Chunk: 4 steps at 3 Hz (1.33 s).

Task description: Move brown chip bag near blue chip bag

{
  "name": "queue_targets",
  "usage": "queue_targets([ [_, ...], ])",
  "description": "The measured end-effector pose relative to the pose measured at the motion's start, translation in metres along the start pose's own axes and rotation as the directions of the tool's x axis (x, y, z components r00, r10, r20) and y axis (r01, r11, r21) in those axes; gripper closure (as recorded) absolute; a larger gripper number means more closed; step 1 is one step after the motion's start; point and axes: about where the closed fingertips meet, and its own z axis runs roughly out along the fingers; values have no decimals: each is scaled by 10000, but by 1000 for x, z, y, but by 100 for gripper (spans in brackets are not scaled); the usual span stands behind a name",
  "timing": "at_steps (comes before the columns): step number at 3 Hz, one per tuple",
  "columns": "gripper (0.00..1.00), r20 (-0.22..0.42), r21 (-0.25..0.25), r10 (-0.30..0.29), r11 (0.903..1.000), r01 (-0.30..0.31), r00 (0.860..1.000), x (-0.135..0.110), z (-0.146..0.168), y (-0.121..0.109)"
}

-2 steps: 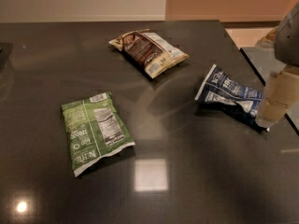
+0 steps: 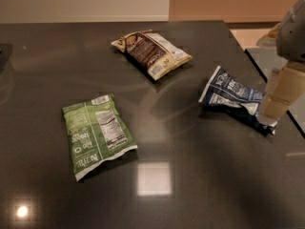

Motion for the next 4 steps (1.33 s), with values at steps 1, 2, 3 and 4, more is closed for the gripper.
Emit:
queue_targets([
  [1,0,321,-194,31,9998,-25,9995,-13,12,-20],
  [2,0,788,-328,207,9993,-181,9967,-35,40,-57],
  [3,0,1134,-229,301,9994,-277,9931,-54,62,-88],
  [4,0,1354,-162,665,9978,-649,9886,-75,86,-127],
])
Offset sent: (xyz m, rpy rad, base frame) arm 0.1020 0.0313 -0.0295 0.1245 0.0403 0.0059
